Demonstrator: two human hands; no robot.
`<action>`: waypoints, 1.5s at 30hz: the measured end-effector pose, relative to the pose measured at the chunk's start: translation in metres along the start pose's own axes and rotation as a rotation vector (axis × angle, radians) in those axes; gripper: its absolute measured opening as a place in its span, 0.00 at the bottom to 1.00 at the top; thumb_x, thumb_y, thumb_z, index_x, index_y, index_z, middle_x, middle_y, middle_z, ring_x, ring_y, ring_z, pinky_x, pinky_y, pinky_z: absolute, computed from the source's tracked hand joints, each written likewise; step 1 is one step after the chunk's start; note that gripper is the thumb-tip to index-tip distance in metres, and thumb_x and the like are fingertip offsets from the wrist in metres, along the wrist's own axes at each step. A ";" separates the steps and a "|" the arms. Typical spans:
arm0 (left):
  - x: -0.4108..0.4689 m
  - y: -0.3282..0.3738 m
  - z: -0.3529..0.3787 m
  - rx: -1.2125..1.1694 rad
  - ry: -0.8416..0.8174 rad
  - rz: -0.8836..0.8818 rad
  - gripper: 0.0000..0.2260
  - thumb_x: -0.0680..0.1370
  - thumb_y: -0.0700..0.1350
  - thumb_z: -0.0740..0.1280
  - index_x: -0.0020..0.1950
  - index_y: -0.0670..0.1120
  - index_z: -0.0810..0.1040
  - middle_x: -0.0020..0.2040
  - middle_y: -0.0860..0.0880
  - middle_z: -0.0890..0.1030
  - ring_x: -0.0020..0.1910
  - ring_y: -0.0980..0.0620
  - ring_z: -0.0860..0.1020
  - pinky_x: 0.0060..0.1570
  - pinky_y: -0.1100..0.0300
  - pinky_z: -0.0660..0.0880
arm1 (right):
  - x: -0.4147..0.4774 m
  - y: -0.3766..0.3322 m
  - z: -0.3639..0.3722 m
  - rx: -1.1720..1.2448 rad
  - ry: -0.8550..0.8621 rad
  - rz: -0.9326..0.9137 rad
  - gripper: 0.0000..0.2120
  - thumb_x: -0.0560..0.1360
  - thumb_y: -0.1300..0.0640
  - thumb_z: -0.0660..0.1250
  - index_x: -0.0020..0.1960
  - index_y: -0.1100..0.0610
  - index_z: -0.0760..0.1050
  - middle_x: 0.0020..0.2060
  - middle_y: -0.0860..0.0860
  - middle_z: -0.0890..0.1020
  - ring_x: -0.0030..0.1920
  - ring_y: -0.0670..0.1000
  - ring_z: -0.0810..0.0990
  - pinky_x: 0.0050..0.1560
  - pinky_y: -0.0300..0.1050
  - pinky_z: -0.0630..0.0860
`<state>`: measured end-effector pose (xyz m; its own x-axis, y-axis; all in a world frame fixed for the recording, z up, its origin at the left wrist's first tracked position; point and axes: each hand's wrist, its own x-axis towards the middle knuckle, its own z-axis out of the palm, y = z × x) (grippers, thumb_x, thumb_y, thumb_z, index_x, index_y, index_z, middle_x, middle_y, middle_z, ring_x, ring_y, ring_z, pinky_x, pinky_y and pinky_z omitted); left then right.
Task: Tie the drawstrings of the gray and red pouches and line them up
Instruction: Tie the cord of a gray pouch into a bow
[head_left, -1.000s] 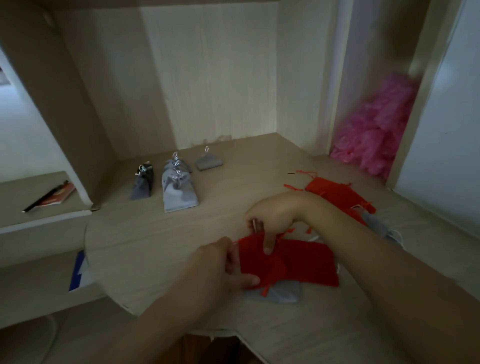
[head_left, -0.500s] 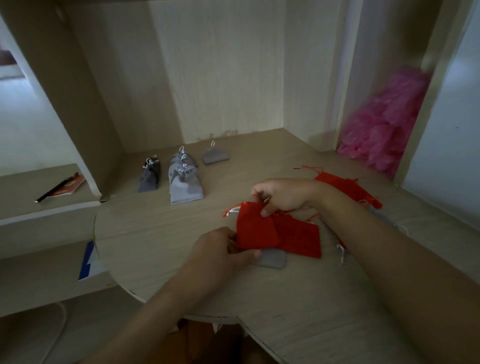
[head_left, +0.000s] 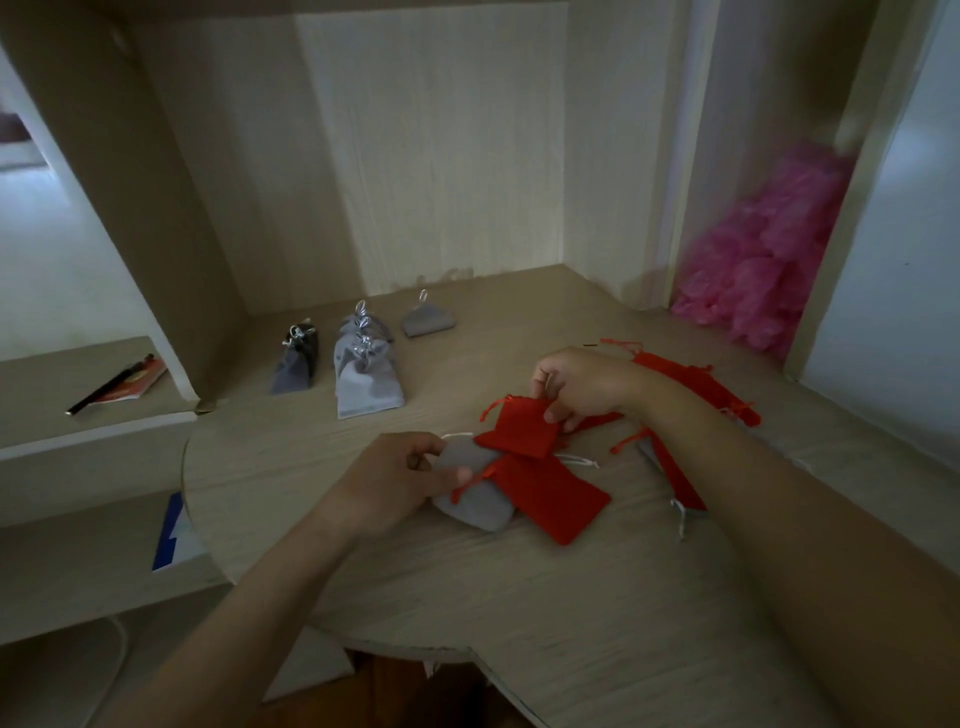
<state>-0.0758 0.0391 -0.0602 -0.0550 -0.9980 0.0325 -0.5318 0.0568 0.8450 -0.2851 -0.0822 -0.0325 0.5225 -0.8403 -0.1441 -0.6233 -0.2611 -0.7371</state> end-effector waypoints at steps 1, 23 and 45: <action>0.001 -0.002 -0.001 -0.003 0.035 0.003 0.08 0.69 0.52 0.75 0.42 0.49 0.82 0.29 0.47 0.80 0.29 0.58 0.74 0.32 0.64 0.67 | 0.000 0.000 0.000 -0.021 0.016 -0.014 0.12 0.73 0.72 0.66 0.41 0.56 0.71 0.37 0.51 0.75 0.35 0.48 0.75 0.32 0.37 0.76; 0.035 0.054 -0.020 -0.391 0.500 0.257 0.06 0.78 0.43 0.65 0.44 0.46 0.80 0.40 0.45 0.82 0.39 0.50 0.80 0.38 0.58 0.76 | -0.003 -0.032 0.015 0.572 0.231 -0.294 0.07 0.78 0.52 0.63 0.50 0.53 0.78 0.44 0.49 0.82 0.45 0.45 0.81 0.50 0.43 0.77; 0.085 0.017 -0.010 -1.170 0.394 0.075 0.15 0.83 0.44 0.52 0.44 0.41 0.75 0.31 0.50 0.81 0.33 0.57 0.80 0.36 0.68 0.76 | 0.011 -0.004 0.006 0.331 0.558 -0.302 0.07 0.74 0.68 0.67 0.50 0.67 0.81 0.32 0.51 0.81 0.27 0.41 0.80 0.39 0.36 0.78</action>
<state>-0.0809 -0.0455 -0.0380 0.3134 -0.9454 0.0890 0.5481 0.2567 0.7960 -0.2729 -0.0877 -0.0350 0.2136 -0.8947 0.3924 -0.2428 -0.4377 -0.8657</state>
